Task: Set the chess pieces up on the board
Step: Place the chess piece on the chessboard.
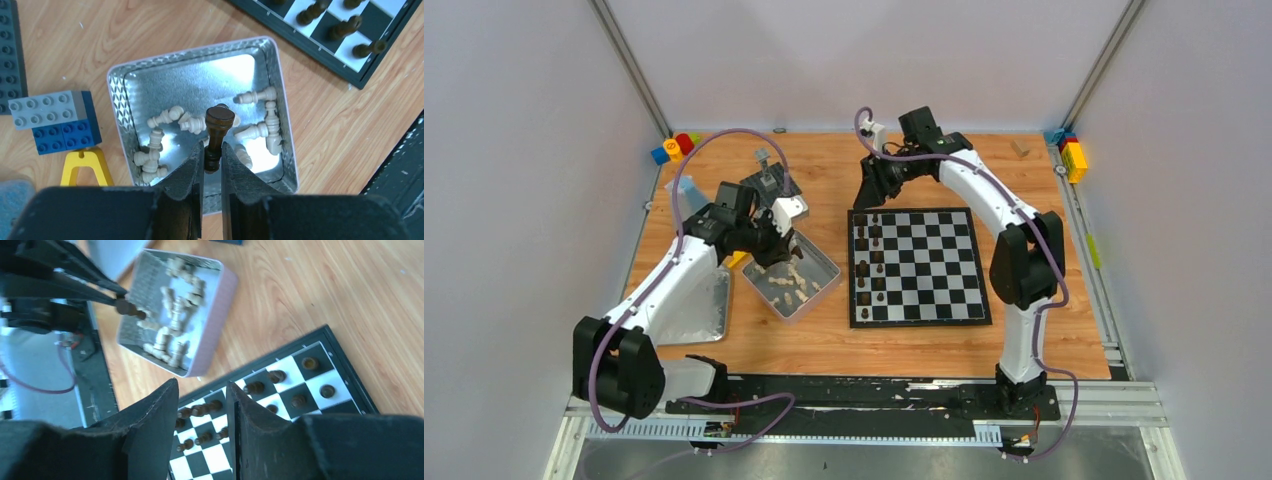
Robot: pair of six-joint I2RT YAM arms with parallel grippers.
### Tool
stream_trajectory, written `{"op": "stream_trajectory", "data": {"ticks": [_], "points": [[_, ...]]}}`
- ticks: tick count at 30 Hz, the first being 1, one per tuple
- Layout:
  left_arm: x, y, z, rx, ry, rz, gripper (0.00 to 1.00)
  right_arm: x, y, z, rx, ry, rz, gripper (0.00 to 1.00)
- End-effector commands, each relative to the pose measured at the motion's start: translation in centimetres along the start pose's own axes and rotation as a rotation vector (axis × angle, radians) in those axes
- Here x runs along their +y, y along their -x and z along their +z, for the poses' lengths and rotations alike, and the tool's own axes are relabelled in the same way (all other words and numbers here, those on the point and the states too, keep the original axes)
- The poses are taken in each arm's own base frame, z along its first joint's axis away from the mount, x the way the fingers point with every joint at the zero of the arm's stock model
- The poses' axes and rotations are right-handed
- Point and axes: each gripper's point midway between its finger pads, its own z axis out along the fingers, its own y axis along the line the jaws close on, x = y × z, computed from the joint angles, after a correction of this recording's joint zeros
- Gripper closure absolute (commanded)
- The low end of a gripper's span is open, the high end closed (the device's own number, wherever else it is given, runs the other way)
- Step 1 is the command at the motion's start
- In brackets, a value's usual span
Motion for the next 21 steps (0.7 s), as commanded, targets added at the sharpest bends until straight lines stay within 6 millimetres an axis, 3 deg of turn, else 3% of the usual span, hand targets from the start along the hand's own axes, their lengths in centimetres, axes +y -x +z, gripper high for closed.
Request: {"op": "stream_trajectory", "data": {"ticks": [1,6,11,21], "points": [[-0.1,3.6,-1.1,-0.123,-0.065,-0.058,1.00,5.3,2.7,-0.6,-0.176,0.327,-0.020,0.58],[0.3,6.2,-2.4,-0.217,-0.137,-0.166,1.00,7.2,1.9,0.4,-0.182,0.480,0.010,0.56],[-0.6,8.7,-3.9,-0.298,-0.245,-0.247,1.00,9.0,2.1,1.7,-0.176,0.554,0.017,0.55],[-1.6,9.8,-4.7,-0.353,-0.331,-0.306,1.00,10.8,2.5,3.8,-0.159,0.652,0.022,0.52]]}}
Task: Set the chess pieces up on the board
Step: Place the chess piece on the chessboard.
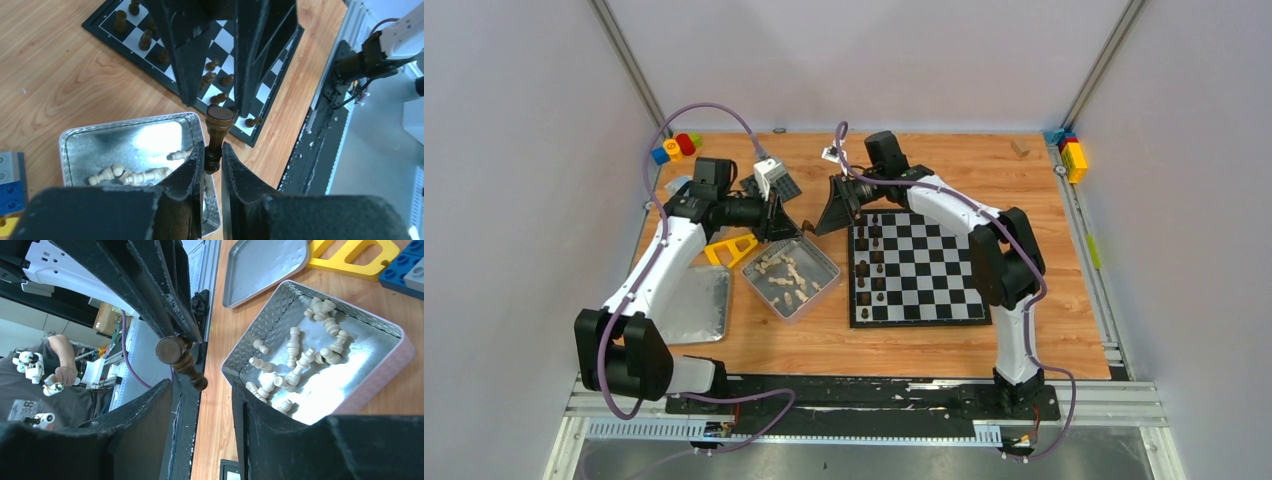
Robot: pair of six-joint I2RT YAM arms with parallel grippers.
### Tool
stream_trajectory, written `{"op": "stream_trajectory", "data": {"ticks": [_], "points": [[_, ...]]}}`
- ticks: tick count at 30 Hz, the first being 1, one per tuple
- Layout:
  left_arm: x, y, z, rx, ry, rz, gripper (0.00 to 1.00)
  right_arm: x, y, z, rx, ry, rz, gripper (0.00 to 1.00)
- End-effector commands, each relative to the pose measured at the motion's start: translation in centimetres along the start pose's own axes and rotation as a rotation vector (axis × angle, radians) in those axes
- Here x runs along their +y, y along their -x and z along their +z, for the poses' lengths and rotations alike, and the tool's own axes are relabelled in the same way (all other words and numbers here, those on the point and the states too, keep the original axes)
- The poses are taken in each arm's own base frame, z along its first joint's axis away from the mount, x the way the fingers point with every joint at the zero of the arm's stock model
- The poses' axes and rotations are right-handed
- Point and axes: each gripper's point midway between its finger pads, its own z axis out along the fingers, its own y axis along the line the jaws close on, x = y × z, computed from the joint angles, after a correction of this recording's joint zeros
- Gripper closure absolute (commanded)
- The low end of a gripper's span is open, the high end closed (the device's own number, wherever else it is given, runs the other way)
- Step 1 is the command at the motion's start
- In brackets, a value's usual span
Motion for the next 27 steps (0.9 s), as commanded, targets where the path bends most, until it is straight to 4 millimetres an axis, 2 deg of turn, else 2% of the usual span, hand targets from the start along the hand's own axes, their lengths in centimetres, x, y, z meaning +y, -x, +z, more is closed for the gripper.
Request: {"op": "stream_trajectory", "data": {"ticks": [1,4,10,14,27], "points": [[-1.2,1.8,-0.6,-0.059,-0.062,-0.007,1.00,1.0,0.9,0.6,-0.007,0.074,-0.056,0.51],[-1.3,1.9,-0.6,-0.066,-0.068,-0.014,1.00,1.2,0.9,0.8,-0.006,0.085,-0.068,0.52],[-0.8,1.8,-0.8,-0.077,-0.058,-0.030,1.00,1.7,0.8,0.8,0.003,0.116,-0.063,0.65],[-0.4,1.7,-0.8,-0.079,-0.051,-0.036,1.00,1.9,0.7,0.9,0.009,0.130,-0.060,0.68],[-0.3,1.5,-0.7,-0.077,-0.054,-0.039,1.00,1.6,0.9,1.9,0.015,0.127,-0.056,0.65]]}}
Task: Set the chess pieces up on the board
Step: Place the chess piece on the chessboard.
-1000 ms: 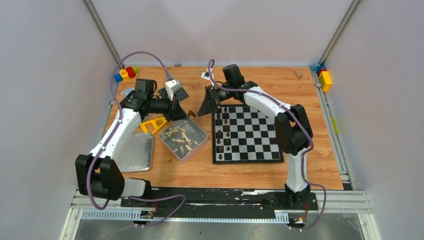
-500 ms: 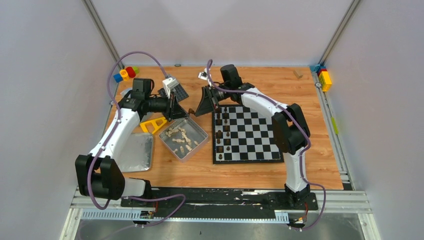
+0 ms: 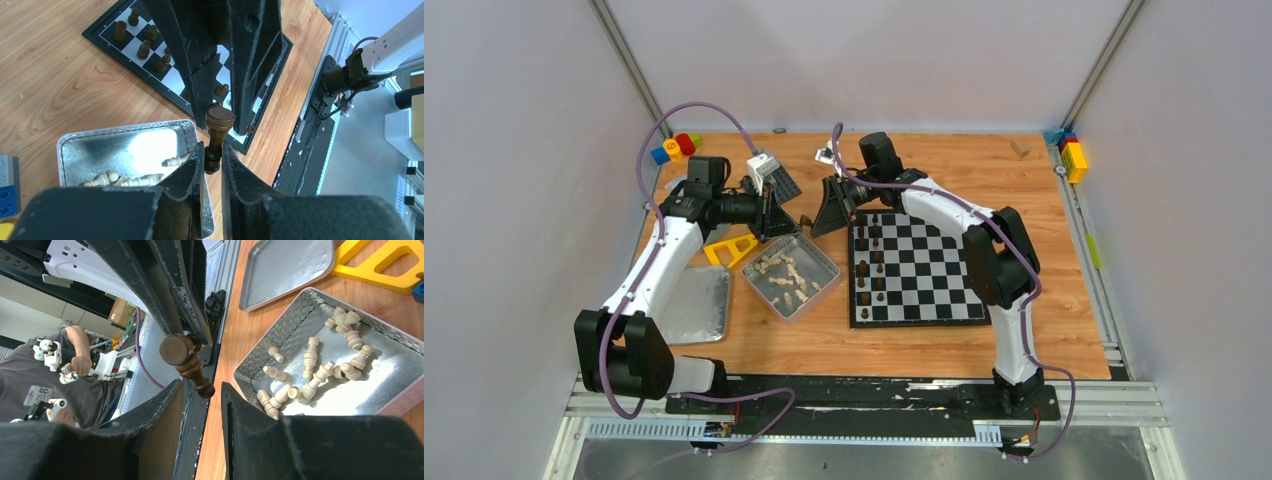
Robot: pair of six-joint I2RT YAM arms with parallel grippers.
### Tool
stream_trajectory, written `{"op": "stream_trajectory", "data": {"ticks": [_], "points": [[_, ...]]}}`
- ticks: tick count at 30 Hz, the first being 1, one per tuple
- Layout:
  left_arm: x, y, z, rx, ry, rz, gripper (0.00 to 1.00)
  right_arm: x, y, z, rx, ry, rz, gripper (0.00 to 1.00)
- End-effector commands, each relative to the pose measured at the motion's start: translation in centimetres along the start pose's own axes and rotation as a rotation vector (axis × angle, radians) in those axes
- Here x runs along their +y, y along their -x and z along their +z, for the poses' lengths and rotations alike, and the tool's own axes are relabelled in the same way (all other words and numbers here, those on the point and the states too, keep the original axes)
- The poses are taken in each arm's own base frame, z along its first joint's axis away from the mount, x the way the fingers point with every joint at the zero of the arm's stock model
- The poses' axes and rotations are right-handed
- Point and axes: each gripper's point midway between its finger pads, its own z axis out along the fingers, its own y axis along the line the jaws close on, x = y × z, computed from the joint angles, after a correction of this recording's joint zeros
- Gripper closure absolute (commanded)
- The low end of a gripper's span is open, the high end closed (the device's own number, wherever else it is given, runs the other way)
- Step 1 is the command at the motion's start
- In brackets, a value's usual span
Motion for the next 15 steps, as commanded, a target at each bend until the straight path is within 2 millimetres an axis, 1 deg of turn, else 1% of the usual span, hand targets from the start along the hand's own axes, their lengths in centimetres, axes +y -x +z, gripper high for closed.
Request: {"op": "stream_trajectory", "data": {"ticks": [1,8,11,15], "points": [[-0.20,0.35,-0.12,-0.021,-0.021,0.013,1.00,0.37,0.98,0.39,0.000,0.030,-0.050,0.66],[-0.04,0.09,-0.02,-0.015,-0.022,0.012,1.00,0.62,1.26,0.31,0.000,0.037,-0.056,0.76],[0.01,-0.01,0.00,-0.013,-0.023,0.012,1.00,0.66,1.26,0.28,0.000,0.037,-0.057,0.77],[0.08,-0.10,0.06,-0.010,-0.025,0.011,1.00,0.75,1.39,0.29,0.000,0.040,-0.063,0.73]]}}
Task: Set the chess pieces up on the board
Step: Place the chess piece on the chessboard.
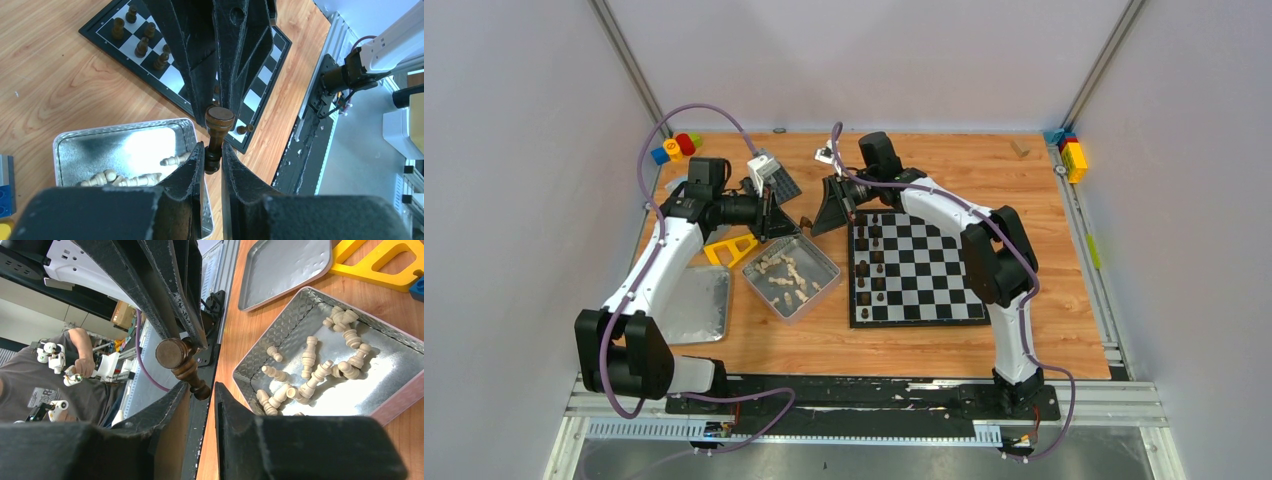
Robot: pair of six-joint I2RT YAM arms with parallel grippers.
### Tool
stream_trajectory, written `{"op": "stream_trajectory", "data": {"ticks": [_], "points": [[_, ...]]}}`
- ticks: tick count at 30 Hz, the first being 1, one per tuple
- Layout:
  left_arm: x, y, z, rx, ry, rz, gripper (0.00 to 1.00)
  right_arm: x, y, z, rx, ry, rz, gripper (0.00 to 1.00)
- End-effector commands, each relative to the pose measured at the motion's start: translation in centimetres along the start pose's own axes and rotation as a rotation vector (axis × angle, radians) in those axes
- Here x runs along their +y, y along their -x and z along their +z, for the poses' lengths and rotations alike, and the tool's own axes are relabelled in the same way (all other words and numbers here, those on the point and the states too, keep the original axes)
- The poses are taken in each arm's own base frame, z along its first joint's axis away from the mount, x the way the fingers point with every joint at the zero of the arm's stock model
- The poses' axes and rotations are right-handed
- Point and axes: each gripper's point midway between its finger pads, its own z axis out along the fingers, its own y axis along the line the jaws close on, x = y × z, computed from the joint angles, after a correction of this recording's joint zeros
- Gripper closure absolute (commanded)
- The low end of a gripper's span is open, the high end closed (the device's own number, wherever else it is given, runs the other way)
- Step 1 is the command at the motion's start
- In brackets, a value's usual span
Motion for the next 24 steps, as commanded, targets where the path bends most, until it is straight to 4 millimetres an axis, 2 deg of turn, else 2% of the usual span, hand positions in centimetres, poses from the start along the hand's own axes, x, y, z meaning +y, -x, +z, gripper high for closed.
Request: {"op": "stream_trajectory", "data": {"ticks": [1,10,16,19,24], "points": [[0.05,0.24,-0.03,-0.013,-0.020,0.016,1.00,1.32,1.55,0.06,-0.004,0.036,-0.089,0.73],[0.02,0.08,0.01,-0.010,-0.028,0.016,1.00,1.14,2.09,-0.29,-0.014,0.026,-0.100,0.66],[0.11,-0.14,0.04,-0.005,-0.029,0.013,1.00,1.35,2.52,-0.40,-0.015,0.031,-0.108,0.68],[0.14,-0.11,0.07,-0.004,-0.029,0.012,1.00,1.31,2.29,-0.40,-0.012,0.035,-0.102,0.72],[0.16,-0.08,0.05,-0.005,-0.028,0.012,1.00,1.23,1.81,-0.47,-0.010,0.035,-0.093,0.72]]}}
